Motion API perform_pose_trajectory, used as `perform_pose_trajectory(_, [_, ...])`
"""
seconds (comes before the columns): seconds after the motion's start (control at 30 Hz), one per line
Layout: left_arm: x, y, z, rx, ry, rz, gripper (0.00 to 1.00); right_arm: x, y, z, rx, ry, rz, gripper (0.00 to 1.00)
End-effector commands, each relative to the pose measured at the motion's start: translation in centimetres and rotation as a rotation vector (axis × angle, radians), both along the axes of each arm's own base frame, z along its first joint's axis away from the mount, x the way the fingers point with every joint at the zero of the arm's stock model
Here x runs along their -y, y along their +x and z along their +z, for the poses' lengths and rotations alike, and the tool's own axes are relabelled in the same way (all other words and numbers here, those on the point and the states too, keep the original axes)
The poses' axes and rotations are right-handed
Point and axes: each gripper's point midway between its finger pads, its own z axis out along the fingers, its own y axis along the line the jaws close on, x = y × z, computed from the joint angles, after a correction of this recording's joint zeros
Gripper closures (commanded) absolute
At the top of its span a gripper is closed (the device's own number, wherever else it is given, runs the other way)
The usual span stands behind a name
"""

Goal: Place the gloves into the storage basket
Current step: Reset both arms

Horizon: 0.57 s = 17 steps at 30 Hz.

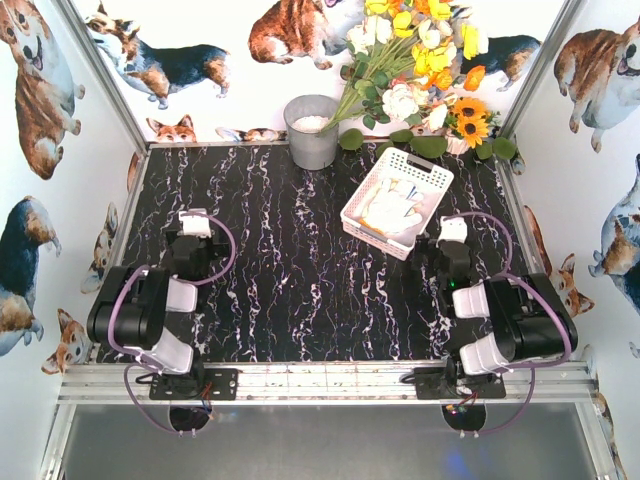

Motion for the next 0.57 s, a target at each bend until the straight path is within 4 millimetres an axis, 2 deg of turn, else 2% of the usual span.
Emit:
perform_pose_trajectory(0.0, [-0.97, 1.31, 1.83, 0.056, -0.014, 0.047, 0.0, -0.38, 3.97, 5.35, 0.167, -0.017, 0.032, 0.0])
perform_pose_trajectory(0.47, [-1.0, 1.33, 2.2, 0.082, -0.008, 0.047, 0.0, -0.6, 4.26, 5.17, 0.169, 0.027, 0.089, 0.0])
perform_pose_trajectory(0.53, [-0.48, 1.38, 2.14, 0.08, -0.007, 0.014, 0.01, -0.85, 4.09, 5.31, 0.182, 0.024, 0.105, 0.0])
